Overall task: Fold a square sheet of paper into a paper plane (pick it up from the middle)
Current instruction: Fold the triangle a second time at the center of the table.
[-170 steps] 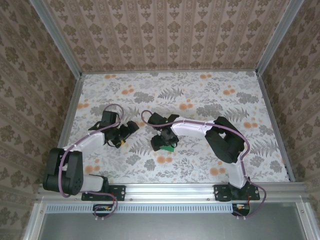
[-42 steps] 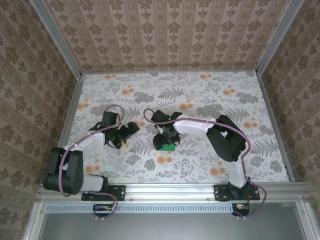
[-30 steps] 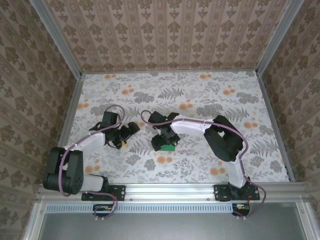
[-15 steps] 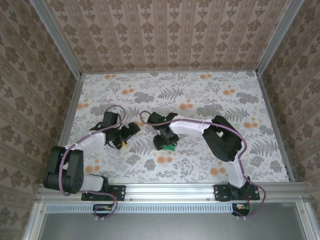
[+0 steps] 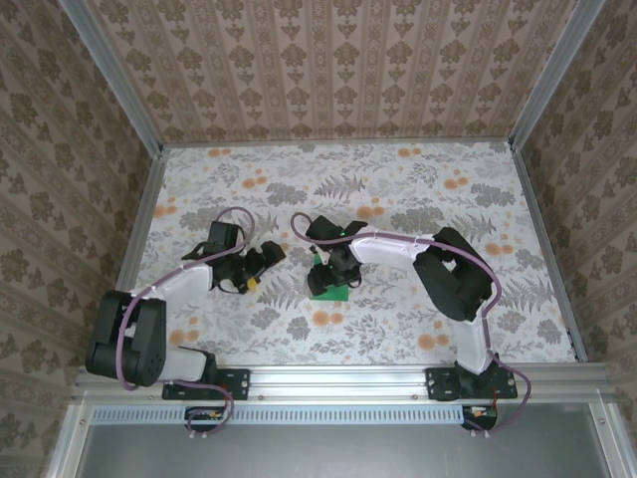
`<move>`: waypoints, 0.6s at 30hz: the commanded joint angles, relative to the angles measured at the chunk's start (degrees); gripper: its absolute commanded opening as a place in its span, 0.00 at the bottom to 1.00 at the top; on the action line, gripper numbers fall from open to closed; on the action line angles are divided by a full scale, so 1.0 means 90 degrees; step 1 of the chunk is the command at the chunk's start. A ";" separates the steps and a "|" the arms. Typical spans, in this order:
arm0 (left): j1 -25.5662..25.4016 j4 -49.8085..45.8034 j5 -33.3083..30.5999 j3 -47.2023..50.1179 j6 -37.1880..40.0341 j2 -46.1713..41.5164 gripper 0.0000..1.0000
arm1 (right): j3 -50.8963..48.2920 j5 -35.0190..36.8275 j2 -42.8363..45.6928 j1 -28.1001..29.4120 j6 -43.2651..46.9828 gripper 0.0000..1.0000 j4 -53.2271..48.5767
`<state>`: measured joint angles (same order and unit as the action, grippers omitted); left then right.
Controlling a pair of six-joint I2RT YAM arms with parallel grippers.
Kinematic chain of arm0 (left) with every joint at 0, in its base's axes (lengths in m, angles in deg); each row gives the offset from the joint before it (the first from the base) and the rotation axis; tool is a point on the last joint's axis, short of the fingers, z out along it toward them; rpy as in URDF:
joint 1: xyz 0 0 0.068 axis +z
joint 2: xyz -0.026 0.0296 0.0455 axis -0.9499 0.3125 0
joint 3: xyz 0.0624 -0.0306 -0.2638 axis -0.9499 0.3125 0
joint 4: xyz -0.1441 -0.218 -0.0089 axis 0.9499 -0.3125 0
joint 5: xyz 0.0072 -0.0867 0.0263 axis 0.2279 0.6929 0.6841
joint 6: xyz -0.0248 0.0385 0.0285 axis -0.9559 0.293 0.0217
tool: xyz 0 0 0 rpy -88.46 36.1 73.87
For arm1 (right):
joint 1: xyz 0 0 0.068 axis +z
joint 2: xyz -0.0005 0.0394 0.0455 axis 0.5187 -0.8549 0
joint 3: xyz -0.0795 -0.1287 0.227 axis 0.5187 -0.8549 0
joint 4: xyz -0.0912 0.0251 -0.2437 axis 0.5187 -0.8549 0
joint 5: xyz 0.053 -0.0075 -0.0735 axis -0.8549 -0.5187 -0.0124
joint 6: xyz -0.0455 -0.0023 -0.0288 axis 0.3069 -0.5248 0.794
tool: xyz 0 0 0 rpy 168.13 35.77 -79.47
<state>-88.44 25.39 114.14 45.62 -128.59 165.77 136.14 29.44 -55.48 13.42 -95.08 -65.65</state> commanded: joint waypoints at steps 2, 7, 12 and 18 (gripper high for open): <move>-0.0098 0.0269 0.0293 -0.0099 0.0058 0.0087 1.00 | -0.0569 0.0291 -0.0802 -0.0142 0.0107 0.67 -0.0165; -0.0242 0.0674 0.0662 -0.0114 -0.0006 0.0230 0.95 | -0.0800 -0.0182 -0.0700 -0.0278 0.0150 0.64 0.0214; -0.0488 0.1193 0.1073 -0.0236 -0.0142 0.0546 0.87 | -0.1299 -0.1269 -0.0420 -0.0609 0.0336 0.64 0.1052; -0.0837 0.1857 0.1521 -0.0550 -0.0478 0.1250 0.76 | -0.1534 -0.2004 -0.0266 -0.0884 0.0565 0.65 0.1439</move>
<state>-95.15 37.31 123.80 42.61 -130.80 174.93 127.04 11.52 -51.42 5.77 -92.22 -54.54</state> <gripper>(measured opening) 0.774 0.642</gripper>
